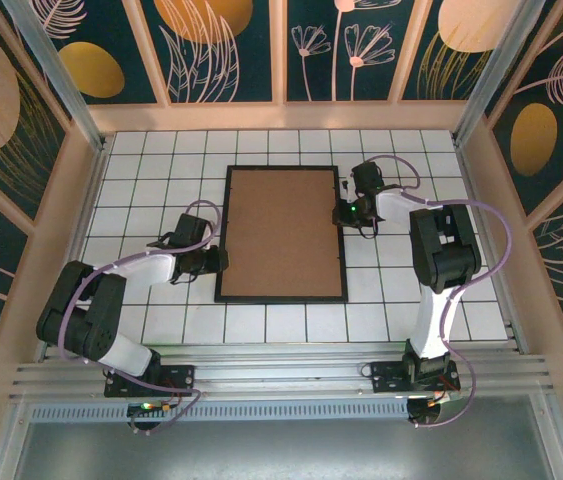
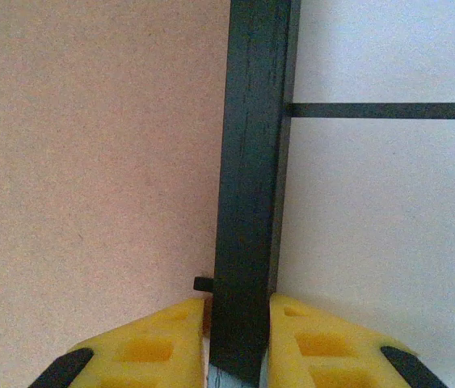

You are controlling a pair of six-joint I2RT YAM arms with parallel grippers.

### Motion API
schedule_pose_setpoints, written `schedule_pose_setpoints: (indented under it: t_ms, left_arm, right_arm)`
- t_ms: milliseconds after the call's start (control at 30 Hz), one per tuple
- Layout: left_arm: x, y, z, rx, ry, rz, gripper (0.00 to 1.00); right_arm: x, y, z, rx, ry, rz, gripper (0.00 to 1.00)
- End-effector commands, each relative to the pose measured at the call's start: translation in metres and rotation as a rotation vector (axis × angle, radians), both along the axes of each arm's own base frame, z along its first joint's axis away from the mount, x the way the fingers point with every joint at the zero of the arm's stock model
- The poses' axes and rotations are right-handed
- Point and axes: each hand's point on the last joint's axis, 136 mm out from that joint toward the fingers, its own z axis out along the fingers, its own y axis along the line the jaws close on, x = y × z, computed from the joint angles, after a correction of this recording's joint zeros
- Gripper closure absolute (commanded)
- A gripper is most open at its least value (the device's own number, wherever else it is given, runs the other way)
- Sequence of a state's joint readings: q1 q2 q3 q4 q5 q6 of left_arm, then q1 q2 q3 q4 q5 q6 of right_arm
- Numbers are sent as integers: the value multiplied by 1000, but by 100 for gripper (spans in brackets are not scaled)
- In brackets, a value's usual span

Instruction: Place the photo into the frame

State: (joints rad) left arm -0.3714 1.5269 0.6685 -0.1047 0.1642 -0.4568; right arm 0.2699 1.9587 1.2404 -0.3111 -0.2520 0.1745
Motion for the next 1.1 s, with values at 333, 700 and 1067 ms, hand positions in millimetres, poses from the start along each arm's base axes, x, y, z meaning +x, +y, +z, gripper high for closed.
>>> schedule_pose_setpoints:
  t_ms: [333, 700, 1067]
  left_arm:
    - [-27, -6, -37, 131, 97, -75, 59]
    - [33, -1, 36, -55, -147, 106, 40]
    - [27, -37, 20, -258, -62, 7, 37]
  right_arm:
    - [-31, 13, -25, -27, 110, 40, 77]
    - [-5, 3, 7, 41, 20, -5, 71]
    - [16, 23, 11, 224, 14, -14, 39]
